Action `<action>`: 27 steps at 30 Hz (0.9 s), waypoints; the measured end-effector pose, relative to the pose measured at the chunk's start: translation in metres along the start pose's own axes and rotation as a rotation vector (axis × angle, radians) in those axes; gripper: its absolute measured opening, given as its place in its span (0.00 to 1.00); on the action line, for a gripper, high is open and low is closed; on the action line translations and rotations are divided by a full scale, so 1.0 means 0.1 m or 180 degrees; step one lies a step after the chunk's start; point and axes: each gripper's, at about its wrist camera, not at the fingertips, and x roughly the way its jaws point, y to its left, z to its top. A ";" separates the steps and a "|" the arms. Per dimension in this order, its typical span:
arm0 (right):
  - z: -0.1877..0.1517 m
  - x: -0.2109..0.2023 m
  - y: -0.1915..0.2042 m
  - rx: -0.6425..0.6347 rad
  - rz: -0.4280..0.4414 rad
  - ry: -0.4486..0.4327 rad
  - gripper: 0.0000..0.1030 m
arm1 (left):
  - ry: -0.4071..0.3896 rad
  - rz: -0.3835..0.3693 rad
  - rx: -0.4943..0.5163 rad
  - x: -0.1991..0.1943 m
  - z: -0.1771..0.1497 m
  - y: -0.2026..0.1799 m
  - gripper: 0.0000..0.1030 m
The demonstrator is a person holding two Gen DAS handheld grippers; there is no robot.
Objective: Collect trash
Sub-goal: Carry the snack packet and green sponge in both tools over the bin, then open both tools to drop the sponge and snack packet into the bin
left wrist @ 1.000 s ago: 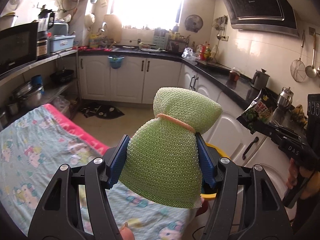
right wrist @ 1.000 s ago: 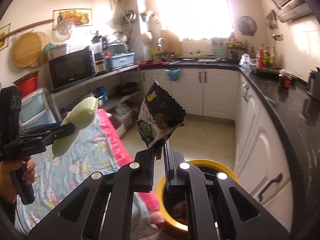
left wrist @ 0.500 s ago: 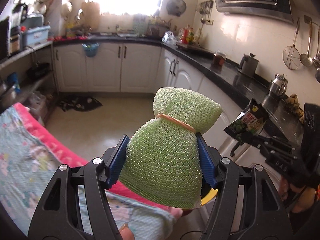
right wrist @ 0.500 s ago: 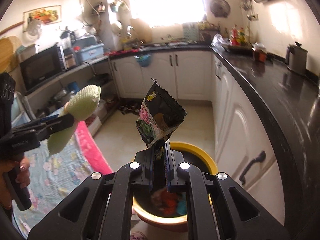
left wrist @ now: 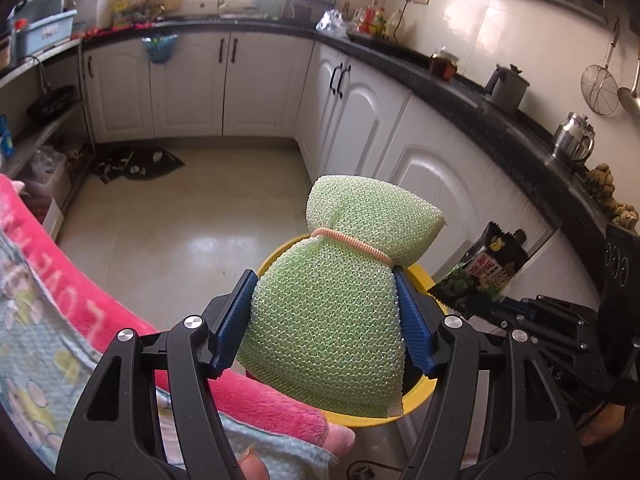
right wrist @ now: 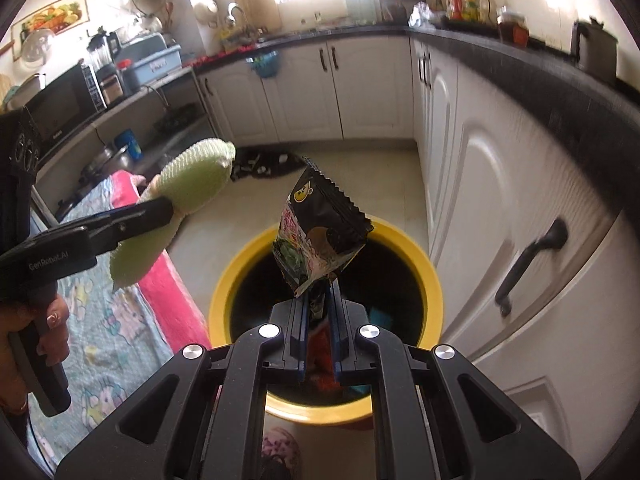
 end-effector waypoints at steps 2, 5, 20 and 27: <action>-0.05 0.09 -0.04 0.0016 -0.0003 0.0093 0.09 | 0.0074 -0.0020 -0.0009 0.09 -0.03 0.01 0.57; -0.11 0.21 -0.09 0.0066 0.0018 0.0227 0.09 | 0.0187 -0.0035 -0.0004 0.20 -0.08 0.02 0.58; -0.26 0.49 -0.17 0.0145 0.0046 0.0492 0.09 | 0.0440 -0.0051 0.0032 0.62 -0.14 -0.02 0.58; -0.26 0.55 -0.21 0.0191 0.0029 0.0539 0.10 | 0.0486 -0.0055 0.0027 0.71 -0.13 -0.04 0.59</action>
